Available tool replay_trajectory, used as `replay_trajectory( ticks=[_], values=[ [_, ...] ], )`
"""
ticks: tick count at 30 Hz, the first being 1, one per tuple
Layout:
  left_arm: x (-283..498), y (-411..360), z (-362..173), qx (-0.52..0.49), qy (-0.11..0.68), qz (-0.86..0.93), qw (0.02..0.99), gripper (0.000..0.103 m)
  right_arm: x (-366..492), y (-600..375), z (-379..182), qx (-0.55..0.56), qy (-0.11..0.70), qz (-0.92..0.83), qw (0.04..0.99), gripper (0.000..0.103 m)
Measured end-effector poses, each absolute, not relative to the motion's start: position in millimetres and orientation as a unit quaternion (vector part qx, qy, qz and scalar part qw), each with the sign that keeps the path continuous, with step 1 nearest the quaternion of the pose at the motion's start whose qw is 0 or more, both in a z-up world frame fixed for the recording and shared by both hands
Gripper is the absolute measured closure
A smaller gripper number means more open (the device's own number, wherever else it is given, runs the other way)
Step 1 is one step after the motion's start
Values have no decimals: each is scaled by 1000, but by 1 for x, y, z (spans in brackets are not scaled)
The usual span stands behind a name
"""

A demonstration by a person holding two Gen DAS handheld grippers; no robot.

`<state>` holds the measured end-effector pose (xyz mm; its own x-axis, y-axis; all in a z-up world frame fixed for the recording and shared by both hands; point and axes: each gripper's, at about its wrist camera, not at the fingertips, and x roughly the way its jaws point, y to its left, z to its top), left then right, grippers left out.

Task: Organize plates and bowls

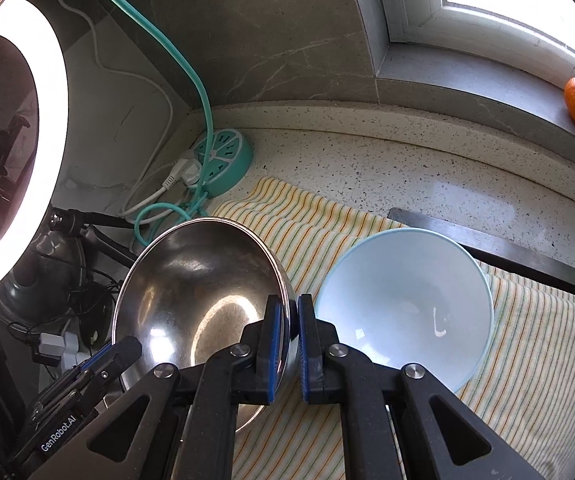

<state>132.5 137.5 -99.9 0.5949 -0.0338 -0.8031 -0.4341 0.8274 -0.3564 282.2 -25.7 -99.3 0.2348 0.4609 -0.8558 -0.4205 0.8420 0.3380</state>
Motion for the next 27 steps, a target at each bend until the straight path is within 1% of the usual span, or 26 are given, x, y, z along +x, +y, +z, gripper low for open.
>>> replay_trajectory(
  ticks=[27],
  values=[
    [71, 123, -66, -264, 423, 90, 862, 87, 198, -63, -66, 47, 541, 270, 795, 95]
  ],
)
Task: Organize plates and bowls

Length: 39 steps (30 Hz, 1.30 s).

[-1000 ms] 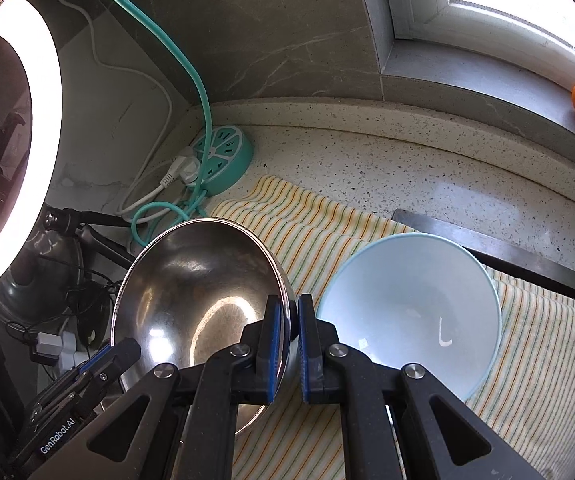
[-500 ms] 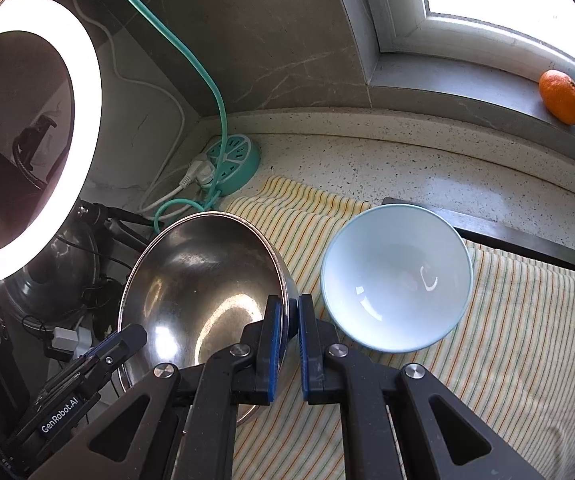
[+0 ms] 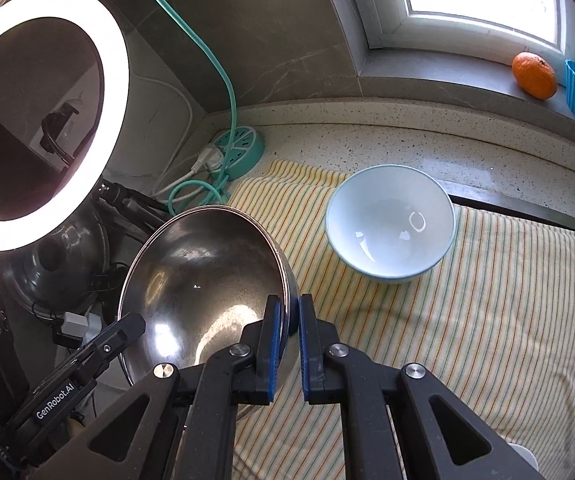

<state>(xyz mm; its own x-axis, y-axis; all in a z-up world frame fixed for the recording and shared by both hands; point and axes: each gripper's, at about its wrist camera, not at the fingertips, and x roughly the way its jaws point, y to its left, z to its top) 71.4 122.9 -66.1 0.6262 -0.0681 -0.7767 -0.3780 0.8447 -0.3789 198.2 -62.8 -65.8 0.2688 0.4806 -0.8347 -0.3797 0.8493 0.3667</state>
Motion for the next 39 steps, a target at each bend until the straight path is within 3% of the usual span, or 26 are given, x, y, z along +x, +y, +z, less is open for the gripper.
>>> replay_trajectory(
  ticks=[39],
  values=[
    [6, 83, -103, -268, 474, 87, 835, 87, 113, -115, -121, 40, 597, 257, 759, 94]
  ],
)
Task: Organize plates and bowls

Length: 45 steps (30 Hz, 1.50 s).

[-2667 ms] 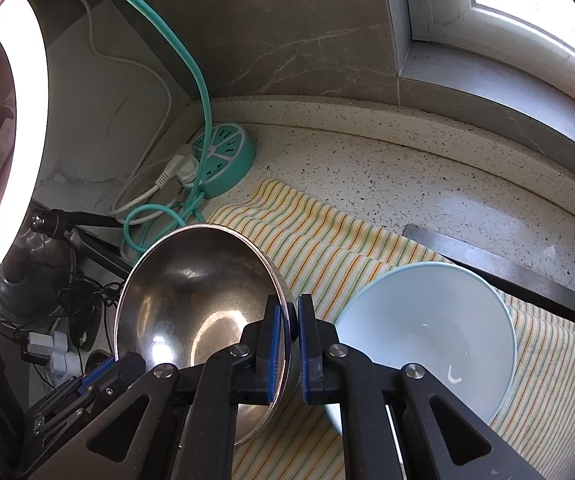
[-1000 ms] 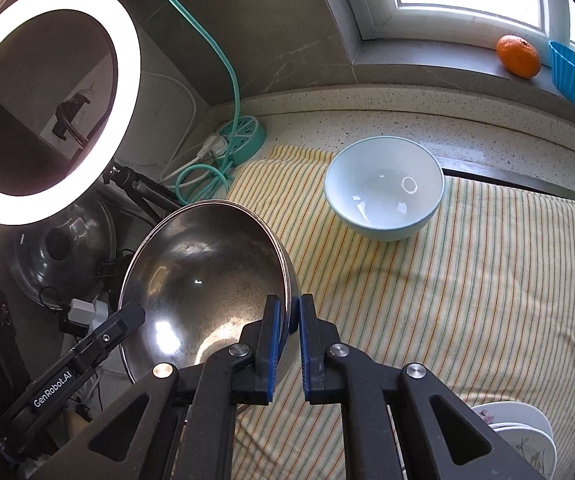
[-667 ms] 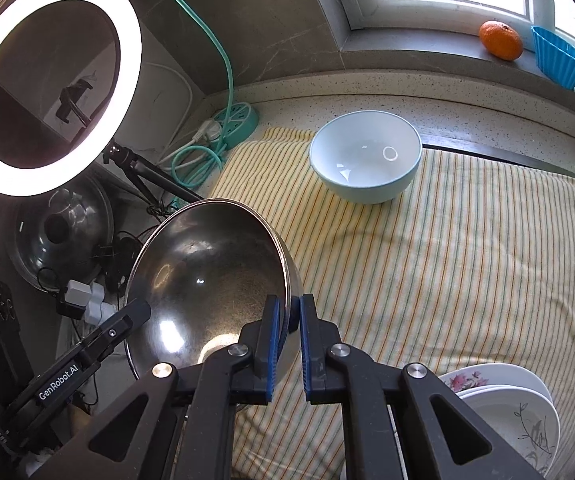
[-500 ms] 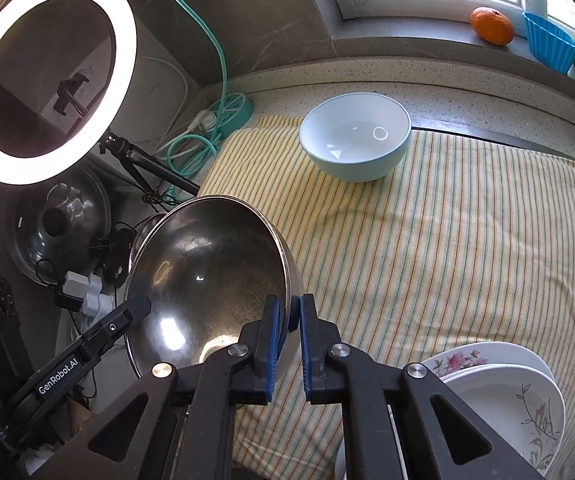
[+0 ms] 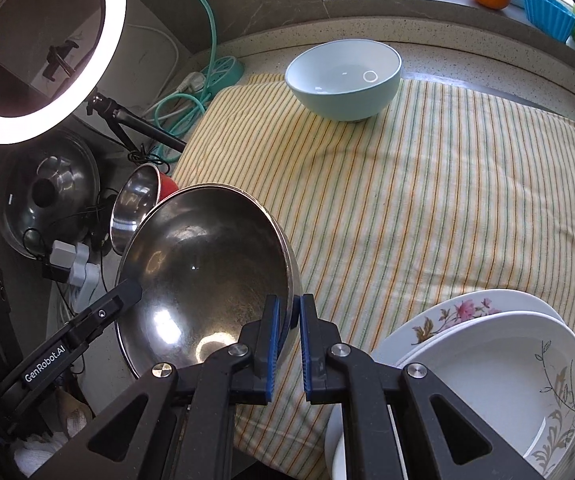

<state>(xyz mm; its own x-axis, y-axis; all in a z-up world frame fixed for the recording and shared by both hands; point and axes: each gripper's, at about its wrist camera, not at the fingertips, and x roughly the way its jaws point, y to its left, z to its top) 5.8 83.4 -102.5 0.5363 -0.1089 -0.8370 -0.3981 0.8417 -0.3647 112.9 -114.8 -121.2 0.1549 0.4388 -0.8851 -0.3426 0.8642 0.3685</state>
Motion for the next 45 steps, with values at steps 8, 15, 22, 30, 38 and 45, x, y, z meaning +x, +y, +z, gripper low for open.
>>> replay_trajectory(
  ticks=[8, 15, 22, 30, 38, 45],
  values=[
    [-4, 83, -109, -271, 481, 90, 829, 87, 105, -114, -127, 33, 602, 262, 754, 94],
    [-11, 83, -108, -267, 481, 93, 830, 87, 96, -112, -133, 23, 610, 266, 747, 94],
    [-16, 86, -111, -273, 483, 97, 826, 87, 86, -111, -135, 21, 613, 275, 740, 94],
    [-16, 93, -116, -285, 484, 104, 821, 87, 77, -108, -132, 9, 611, 287, 738, 92],
    [-16, 93, -116, -291, 483, 102, 820, 87, 74, -113, -133, 18, 614, 292, 734, 92],
    [-23, 101, -109, -296, 474, 113, 822, 87, 69, -122, -128, 36, 609, 306, 731, 88]
  ],
)
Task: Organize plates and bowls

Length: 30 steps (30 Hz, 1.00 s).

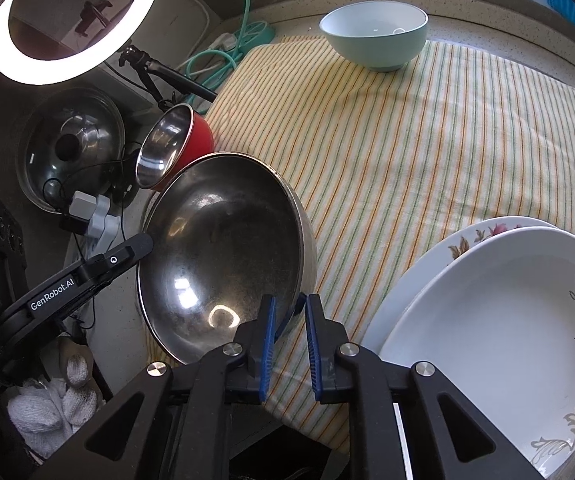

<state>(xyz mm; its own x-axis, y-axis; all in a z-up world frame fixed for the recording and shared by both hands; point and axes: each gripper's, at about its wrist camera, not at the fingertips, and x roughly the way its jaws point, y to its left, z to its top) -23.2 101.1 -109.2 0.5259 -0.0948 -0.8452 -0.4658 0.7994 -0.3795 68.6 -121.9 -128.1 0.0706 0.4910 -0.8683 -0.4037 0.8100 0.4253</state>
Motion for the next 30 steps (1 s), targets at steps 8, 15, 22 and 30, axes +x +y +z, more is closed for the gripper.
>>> replay_trajectory(
  ticks=[8, 15, 22, 30],
  values=[
    [-37, 104, -88, -296, 444, 133, 835, 87, 64, -139, -112, 42, 588, 308, 747, 88],
    [-58, 108, -79, -306, 424, 166, 836, 87, 61, -158, -94, 45, 557, 310, 769, 87],
    [-76, 115, -75, -321, 408, 191, 833, 87, 59, -166, -76, 47, 533, 321, 782, 87],
    [-69, 147, -78, -334, 405, 182, 831, 87, 58, -144, -52, 47, 493, 314, 810, 82]
  ],
)
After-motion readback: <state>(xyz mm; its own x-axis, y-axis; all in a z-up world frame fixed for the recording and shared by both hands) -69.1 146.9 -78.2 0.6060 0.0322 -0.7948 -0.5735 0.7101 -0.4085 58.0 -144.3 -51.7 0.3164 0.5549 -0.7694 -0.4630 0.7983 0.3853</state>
